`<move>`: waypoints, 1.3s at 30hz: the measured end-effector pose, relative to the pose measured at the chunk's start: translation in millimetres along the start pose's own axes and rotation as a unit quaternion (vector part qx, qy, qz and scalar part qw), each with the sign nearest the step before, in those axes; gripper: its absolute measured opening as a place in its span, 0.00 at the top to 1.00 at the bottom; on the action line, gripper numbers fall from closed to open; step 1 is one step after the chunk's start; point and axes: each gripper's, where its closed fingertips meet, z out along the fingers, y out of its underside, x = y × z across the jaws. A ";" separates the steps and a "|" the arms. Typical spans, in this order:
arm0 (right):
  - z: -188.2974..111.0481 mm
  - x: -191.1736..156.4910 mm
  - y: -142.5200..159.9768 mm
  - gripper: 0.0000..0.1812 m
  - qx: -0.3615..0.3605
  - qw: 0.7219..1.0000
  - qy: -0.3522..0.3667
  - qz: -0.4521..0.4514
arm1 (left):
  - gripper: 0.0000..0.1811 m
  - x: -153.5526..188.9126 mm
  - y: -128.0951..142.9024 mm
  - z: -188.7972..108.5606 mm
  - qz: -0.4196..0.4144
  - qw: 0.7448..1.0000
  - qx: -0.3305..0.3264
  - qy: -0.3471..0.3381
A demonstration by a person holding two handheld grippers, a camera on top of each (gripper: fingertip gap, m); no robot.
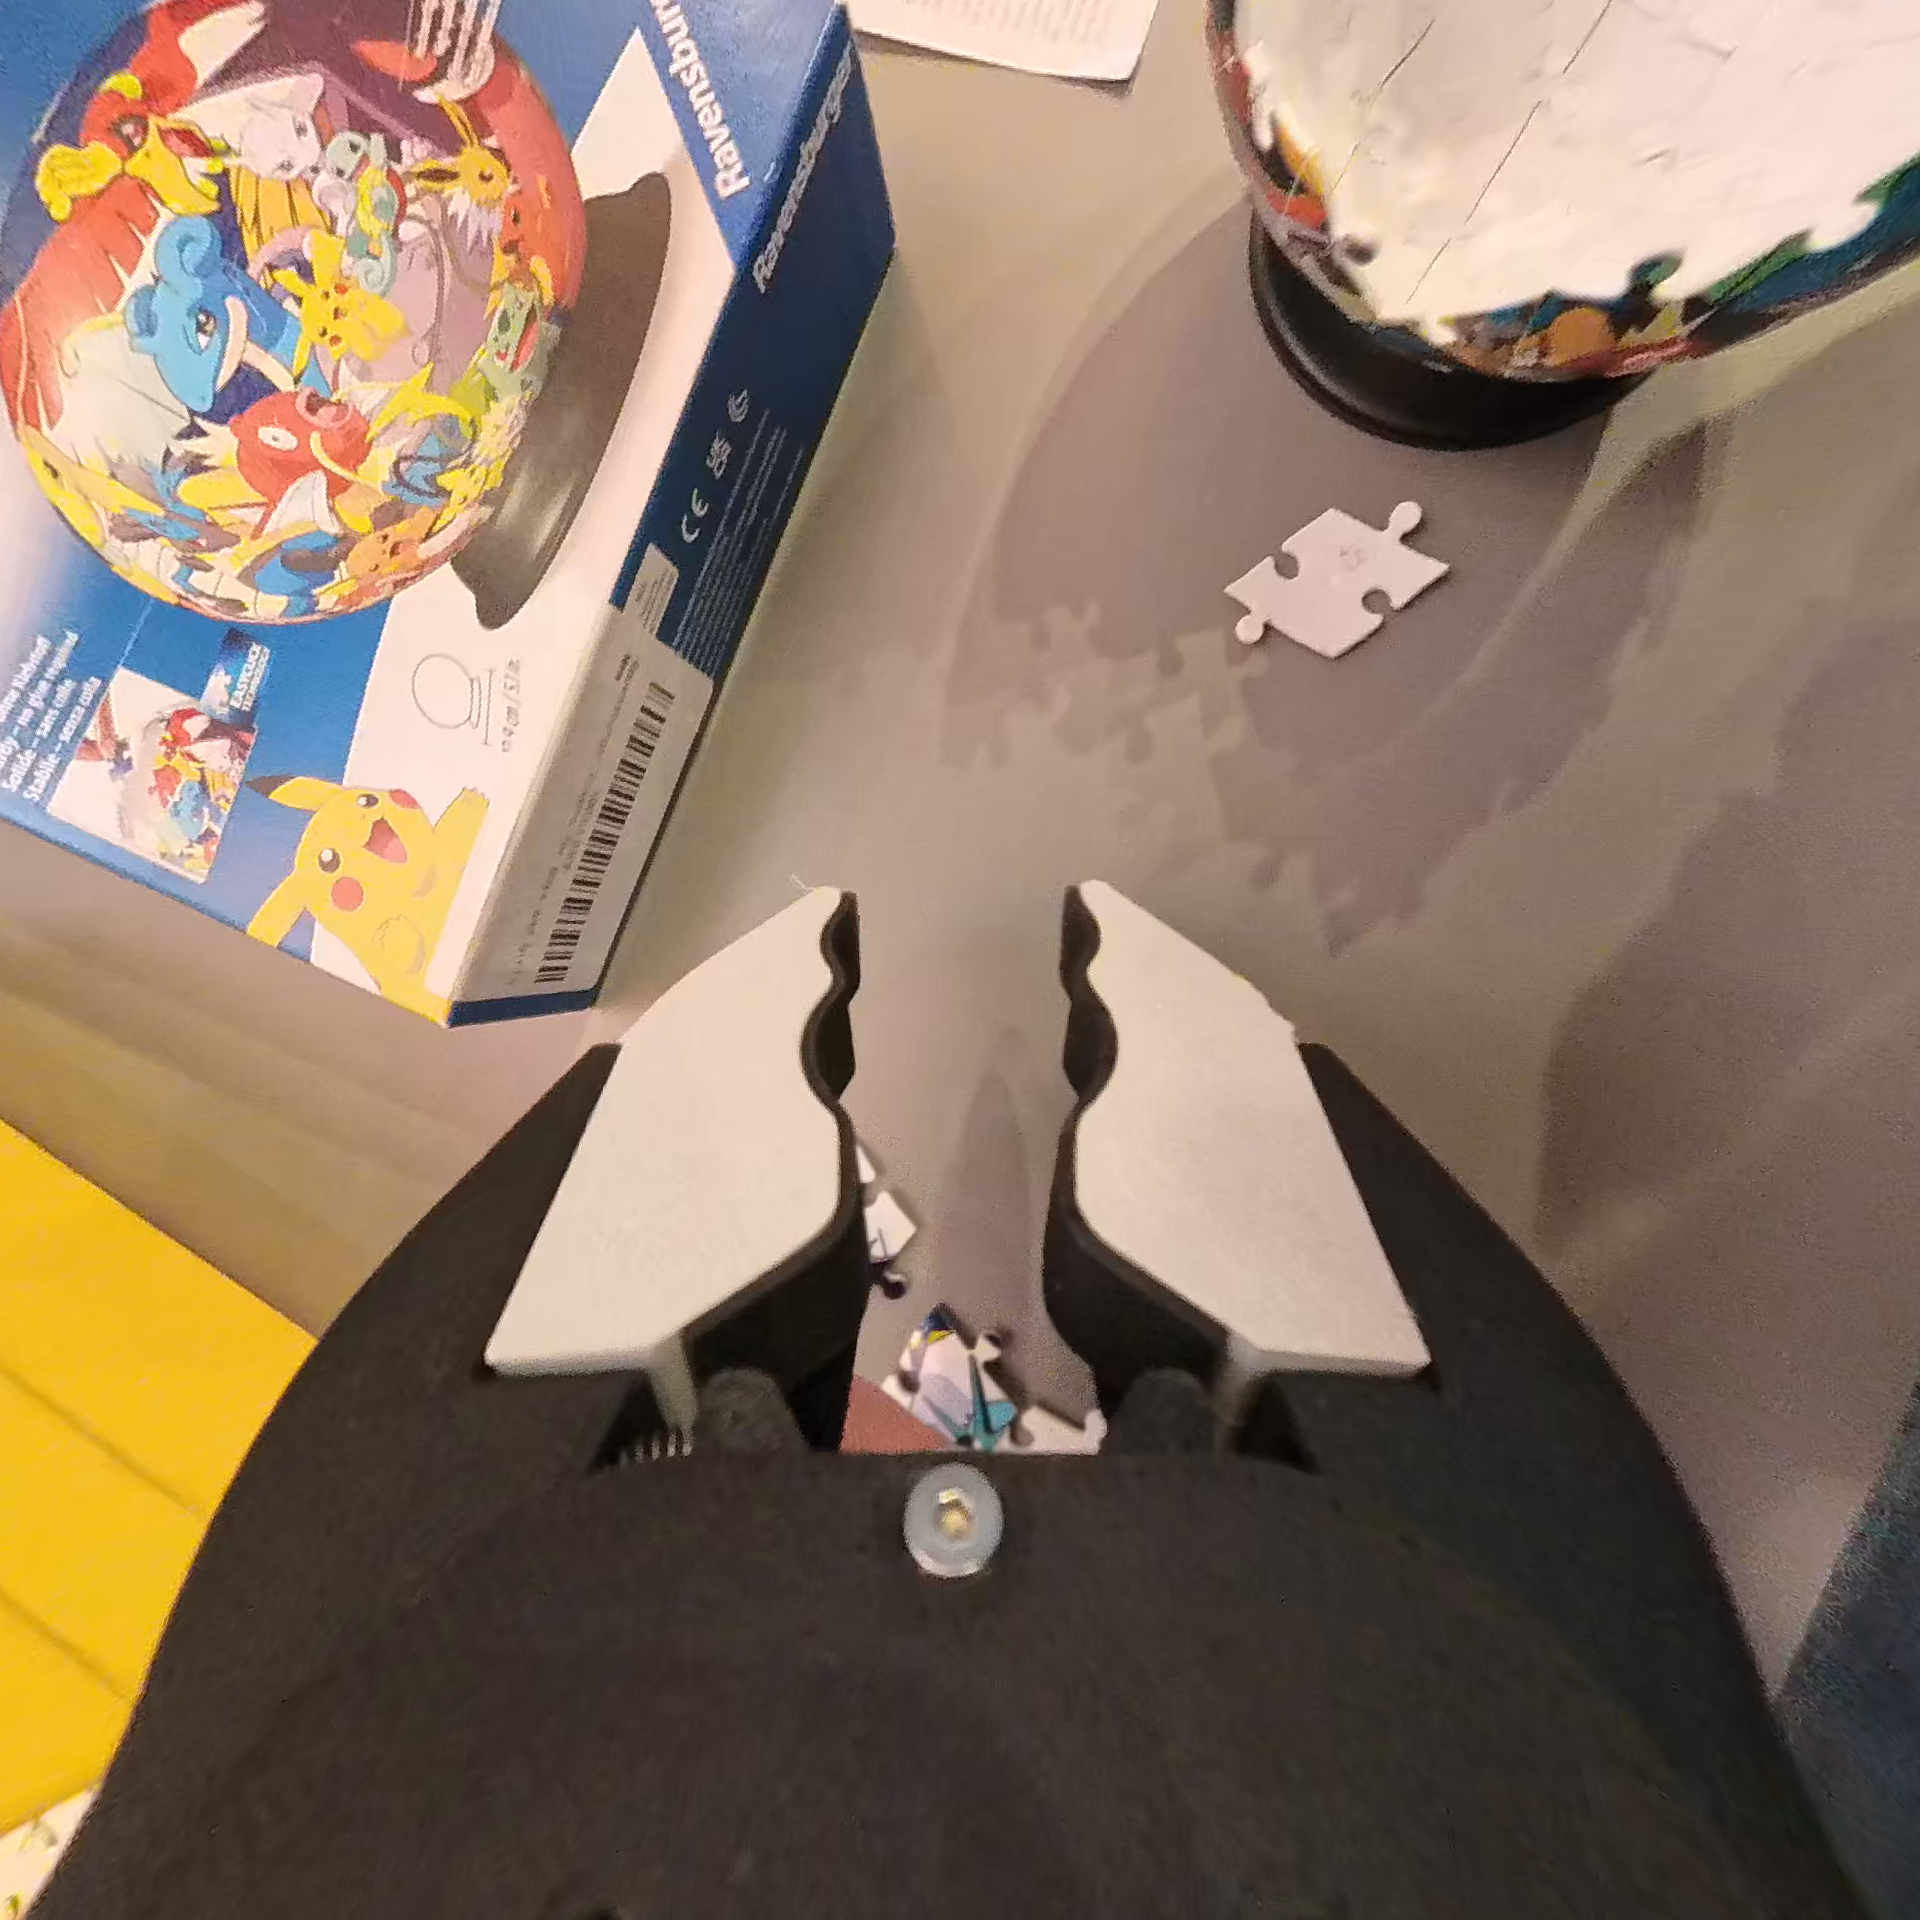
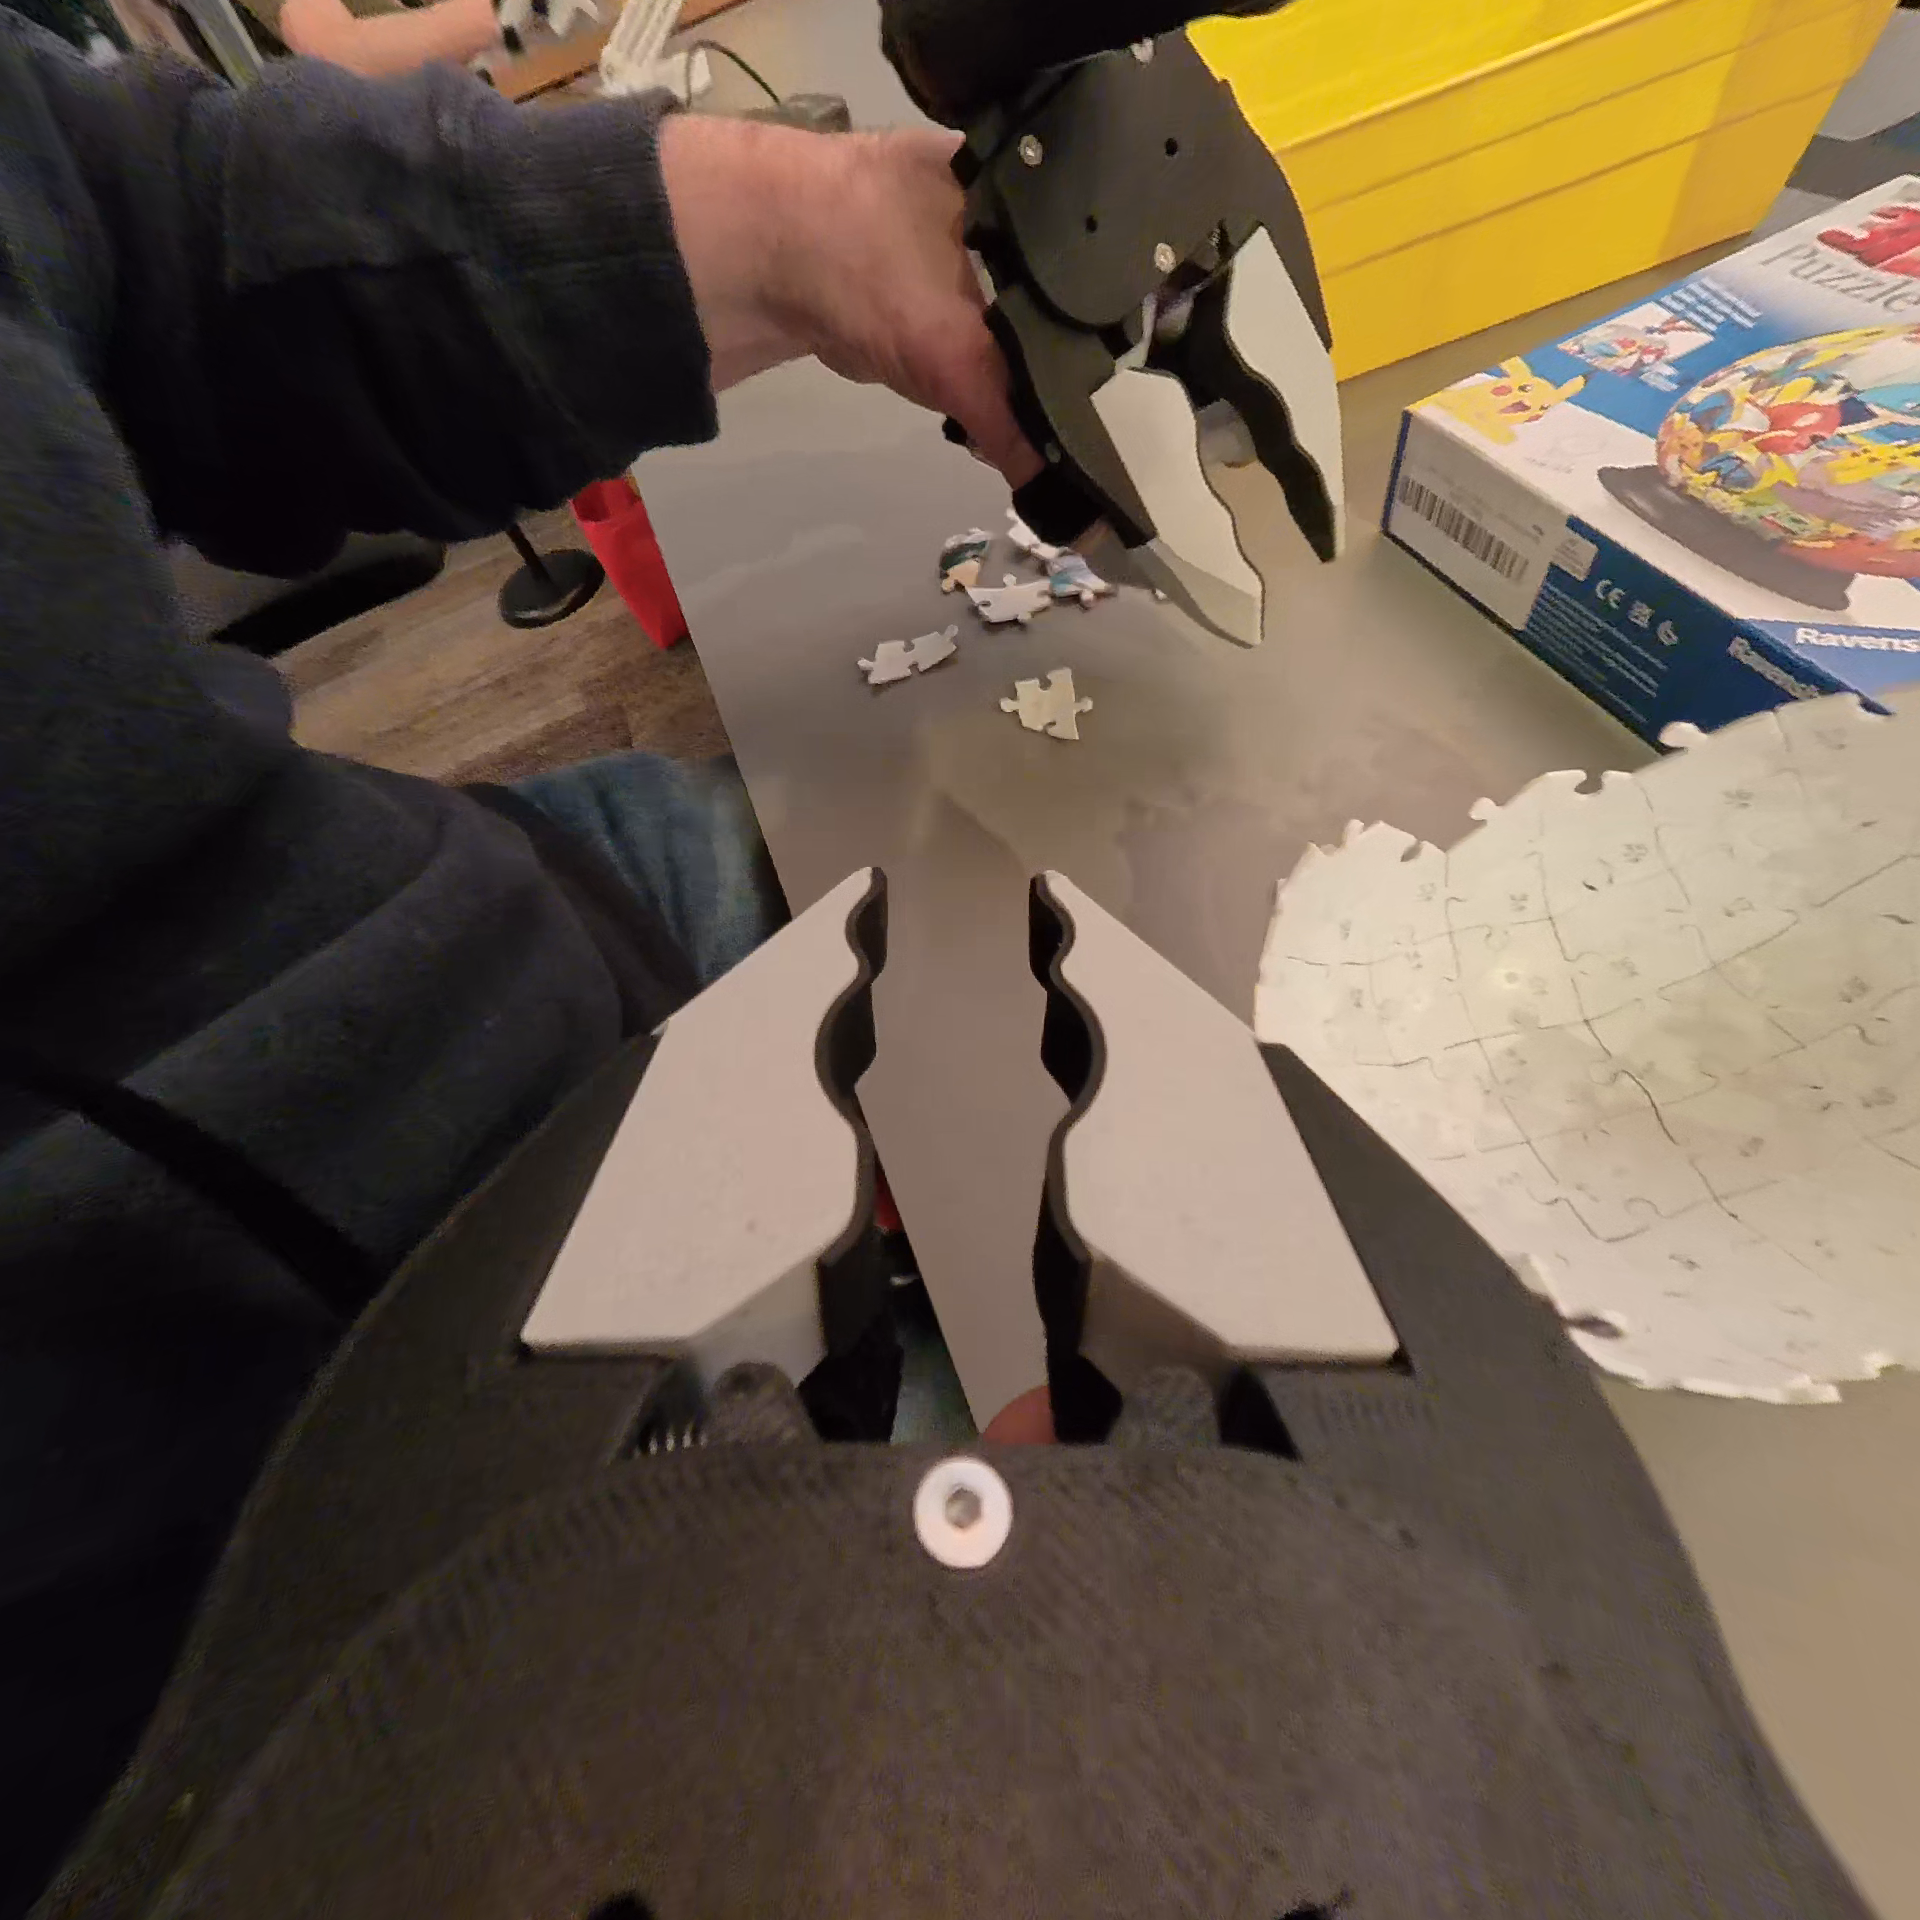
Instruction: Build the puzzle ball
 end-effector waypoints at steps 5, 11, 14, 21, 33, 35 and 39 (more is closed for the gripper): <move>-20.0 17.2 1.2 0.86 0.010 0.999 0.010 0.033 | 0.78 16.3 -14.4 -0.5 -0.013 0.999 0.029 0.010; -65.1 68.6 -14.2 0.85 0.079 0.989 0.063 0.108 | 0.77 50.0 -28.8 0.0 -0.040 0.997 0.066 0.020; -80.1 114.9 -6.3 0.84 0.053 0.985 0.141 0.088 | 0.77 75.2 -41.3 2.9 -0.068 0.992 0.096 0.044; -55.6 183.6 -0.2 0.84 0.000 0.986 0.166 0.025 | 0.73 113.3 -58.8 15.4 -0.123 0.982 0.130 0.054; -25.2 195.5 0.3 0.90 -0.018 0.991 0.132 -0.017 | 0.68 122.9 -72.5 22.6 -0.205 0.961 0.172 0.067; -22.0 193.1 -0.5 0.91 -0.014 0.993 0.114 -0.015 | 0.68 126.0 -74.1 25.0 -0.209 0.960 0.170 0.074; -17.4 194.3 2.6 0.91 -0.015 0.995 0.098 -0.004 | 0.67 130.2 -77.1 29.8 -0.217 0.957 0.173 0.081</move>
